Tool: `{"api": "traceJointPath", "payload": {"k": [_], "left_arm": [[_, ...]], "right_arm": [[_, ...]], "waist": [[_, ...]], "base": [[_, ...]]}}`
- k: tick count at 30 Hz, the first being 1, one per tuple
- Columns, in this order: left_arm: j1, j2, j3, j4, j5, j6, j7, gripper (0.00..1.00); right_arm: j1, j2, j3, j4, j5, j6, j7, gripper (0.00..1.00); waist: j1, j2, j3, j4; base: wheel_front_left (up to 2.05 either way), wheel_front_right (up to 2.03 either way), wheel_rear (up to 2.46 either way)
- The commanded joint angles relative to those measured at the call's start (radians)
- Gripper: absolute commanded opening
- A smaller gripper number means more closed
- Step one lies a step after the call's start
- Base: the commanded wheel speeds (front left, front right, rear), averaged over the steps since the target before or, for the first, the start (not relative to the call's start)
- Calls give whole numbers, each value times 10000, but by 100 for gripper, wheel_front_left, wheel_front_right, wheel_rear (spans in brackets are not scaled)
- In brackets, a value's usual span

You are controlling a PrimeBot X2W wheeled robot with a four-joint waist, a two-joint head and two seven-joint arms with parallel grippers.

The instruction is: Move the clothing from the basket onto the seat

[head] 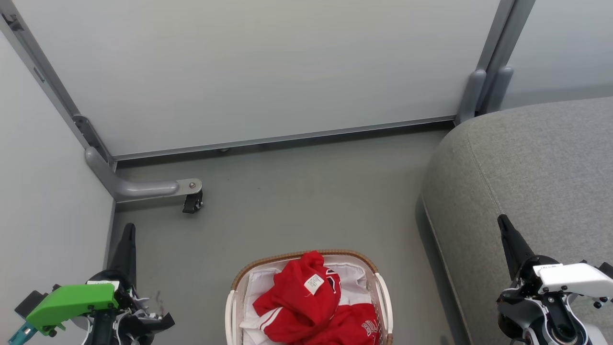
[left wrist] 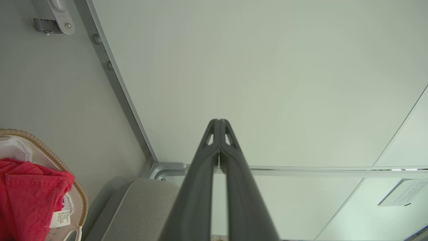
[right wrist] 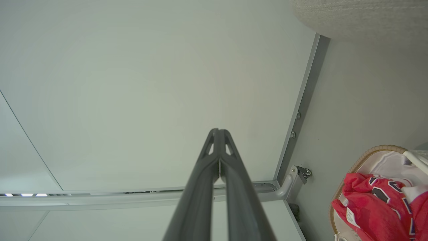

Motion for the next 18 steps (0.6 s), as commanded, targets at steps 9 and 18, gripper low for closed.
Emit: {"api": "traceJointPath", "payload": {"k": [9, 18], "left_arm": [[-101, 59, 16, -13, -33, -64, 40, 0], [242, -49, -261, 305, 75, 14, -180, 100]], "right_arm": [[-72, -64, -19, -30, 36, -4, 3, 0], [259, 98, 124, 298, -72, -6, -179, 100]], "waist": [[0, 0, 0, 0], [0, 0, 4, 0]], "base": [[0, 0, 0], [0, 0, 0]]}}
